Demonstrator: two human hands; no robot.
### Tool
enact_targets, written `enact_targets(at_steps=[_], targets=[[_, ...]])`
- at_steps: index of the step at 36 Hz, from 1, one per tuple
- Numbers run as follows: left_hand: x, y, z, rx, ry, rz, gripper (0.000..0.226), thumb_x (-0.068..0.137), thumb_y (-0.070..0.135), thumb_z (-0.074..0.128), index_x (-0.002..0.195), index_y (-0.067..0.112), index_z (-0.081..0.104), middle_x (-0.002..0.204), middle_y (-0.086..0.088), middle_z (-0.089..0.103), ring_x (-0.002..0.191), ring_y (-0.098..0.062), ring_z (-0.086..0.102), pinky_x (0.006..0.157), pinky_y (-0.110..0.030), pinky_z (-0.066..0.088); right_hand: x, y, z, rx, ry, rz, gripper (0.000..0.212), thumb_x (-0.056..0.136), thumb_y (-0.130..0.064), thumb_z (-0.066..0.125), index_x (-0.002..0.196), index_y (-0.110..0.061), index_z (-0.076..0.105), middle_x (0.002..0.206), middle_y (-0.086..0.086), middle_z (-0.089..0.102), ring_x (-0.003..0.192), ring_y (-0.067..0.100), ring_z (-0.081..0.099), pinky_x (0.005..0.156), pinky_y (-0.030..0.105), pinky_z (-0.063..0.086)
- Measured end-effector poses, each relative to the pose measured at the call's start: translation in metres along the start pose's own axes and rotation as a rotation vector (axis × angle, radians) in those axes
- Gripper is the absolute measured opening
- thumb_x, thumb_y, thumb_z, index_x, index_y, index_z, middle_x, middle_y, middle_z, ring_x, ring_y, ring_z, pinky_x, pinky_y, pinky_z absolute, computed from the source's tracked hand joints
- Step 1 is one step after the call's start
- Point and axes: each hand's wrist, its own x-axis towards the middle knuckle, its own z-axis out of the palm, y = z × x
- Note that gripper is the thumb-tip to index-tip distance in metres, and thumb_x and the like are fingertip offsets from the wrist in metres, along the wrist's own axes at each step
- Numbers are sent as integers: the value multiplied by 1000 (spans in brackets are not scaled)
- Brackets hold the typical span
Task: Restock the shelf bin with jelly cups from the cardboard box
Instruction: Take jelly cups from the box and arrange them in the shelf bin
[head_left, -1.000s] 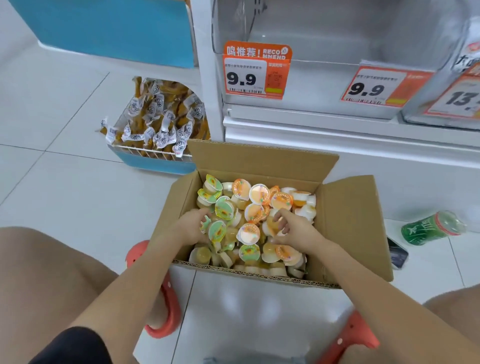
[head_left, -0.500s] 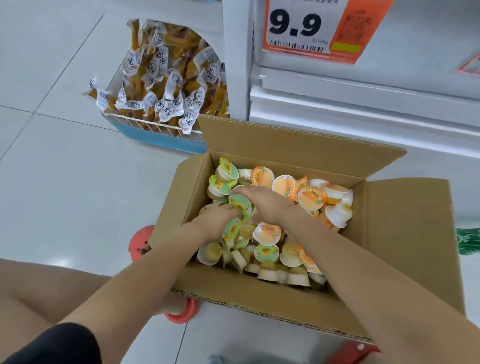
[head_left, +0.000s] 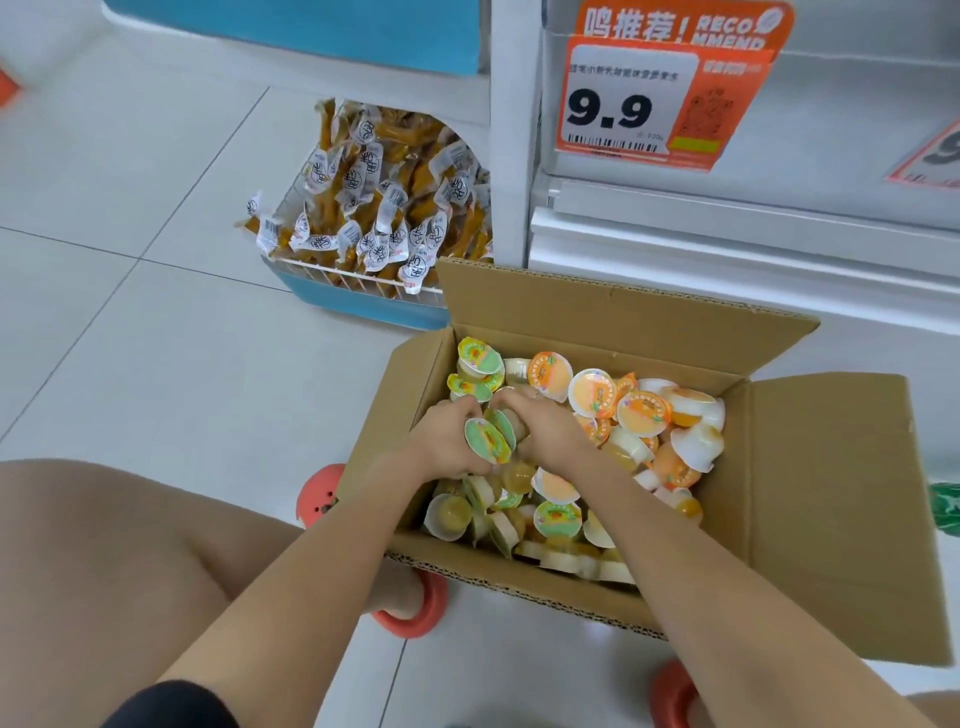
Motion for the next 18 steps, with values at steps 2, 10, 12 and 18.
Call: enact_targets(at_steps=[2,10,12,18], targets=[[-7,-1,-1,-15,9,-11,53,60,22,85,101,12,53,100,-4,62,86,-16,53,56,-17,37,-6,2,-1,55,60,20,42,75,0,59,108,-25,49,95,-5,52,77,18,50,60,29,36],[-26,-10,-6,-47,45,-97,50,63,21,84,98,12,49,92,2,58,83,-16,51,55,-21,35,-14,-8,-5,49,-40,91,67,77,-5,67,131,-31,37,113,9,54,100,27,55,78,40,49],[-26,-10,-4,-75,57,-88,49,64,19,83,100,13,50,92,2,58,84,-16,52,57,-22,36,-10,-12,1,10,-74,91,77,73,-14,75,135,-31,33,122,9,54,108,30,54,82,42,49],[-21,-15,-2,-145,60,-71,49,62,13,84,97,17,49,92,3,60,82,-14,53,55,-12,35,2,-8,21,-246,-28,60,69,73,-29,76,131,-24,40,122,5,56,103,28,59,83,38,49]])
